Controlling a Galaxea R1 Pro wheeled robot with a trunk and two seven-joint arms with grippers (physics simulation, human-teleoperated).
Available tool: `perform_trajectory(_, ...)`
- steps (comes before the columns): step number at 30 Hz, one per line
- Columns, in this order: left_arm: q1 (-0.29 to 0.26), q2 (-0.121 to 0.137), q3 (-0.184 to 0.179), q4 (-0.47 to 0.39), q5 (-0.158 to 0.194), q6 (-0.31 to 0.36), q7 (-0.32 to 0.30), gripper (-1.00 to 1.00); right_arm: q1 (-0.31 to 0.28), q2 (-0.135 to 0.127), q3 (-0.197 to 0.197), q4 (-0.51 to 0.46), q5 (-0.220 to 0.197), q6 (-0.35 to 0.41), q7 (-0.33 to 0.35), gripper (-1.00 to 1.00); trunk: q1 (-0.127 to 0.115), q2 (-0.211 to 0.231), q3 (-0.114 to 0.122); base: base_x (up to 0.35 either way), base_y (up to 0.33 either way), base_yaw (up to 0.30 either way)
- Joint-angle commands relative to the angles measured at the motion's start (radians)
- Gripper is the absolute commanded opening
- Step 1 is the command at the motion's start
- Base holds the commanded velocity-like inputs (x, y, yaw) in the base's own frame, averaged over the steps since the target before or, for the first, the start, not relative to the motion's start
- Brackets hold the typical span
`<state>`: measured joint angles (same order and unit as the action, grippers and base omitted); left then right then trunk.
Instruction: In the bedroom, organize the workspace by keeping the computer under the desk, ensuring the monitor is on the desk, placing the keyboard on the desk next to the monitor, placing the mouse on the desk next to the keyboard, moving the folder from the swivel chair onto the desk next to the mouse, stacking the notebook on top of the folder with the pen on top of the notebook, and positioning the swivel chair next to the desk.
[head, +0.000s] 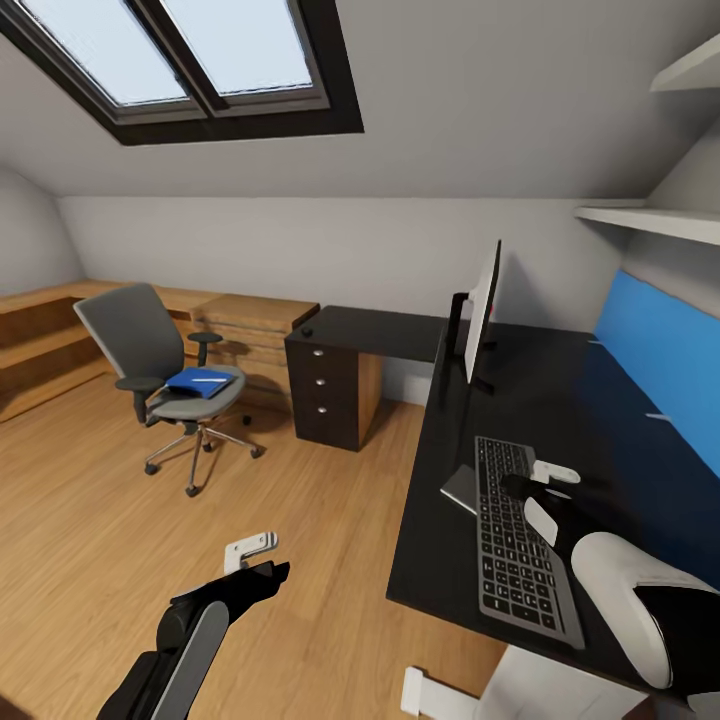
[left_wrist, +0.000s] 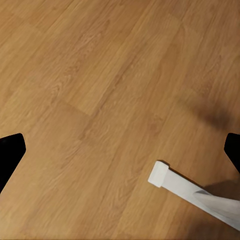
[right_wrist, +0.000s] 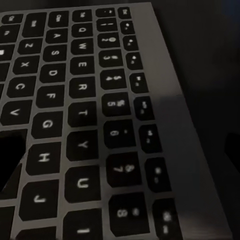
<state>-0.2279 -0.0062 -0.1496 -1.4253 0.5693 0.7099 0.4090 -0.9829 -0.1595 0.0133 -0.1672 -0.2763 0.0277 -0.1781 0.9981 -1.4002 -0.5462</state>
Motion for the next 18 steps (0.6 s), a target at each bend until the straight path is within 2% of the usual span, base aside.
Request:
perform_trajectory(1,-0.001,0.000,-0.001,-0.001,0.011,0.002,0.010,1.00,0.000,0.000,0.002,-0.002,-0.006,0.003,-0.003,1.00,0.004,-0.008,-0.004,0.000,0.000,0.000)
perform_trajectory(13,-0.001,0.000,-0.001,-0.001,0.009,0.002,0.010,1.00,0.000,0.000,0.005,-0.002,-0.006,0.003,-0.004,1.00,0.050,-0.092,-0.042,0.000,0.000,0.000)
perform_trajectory(18,-0.001,0.000,-0.001,-0.001,0.010,0.002,0.010,1.00,0.000,0.001,0.005,-0.002,-0.006,0.003,-0.006,1.00,0.050,-0.092,-0.042,0.000,0.000,0.000)
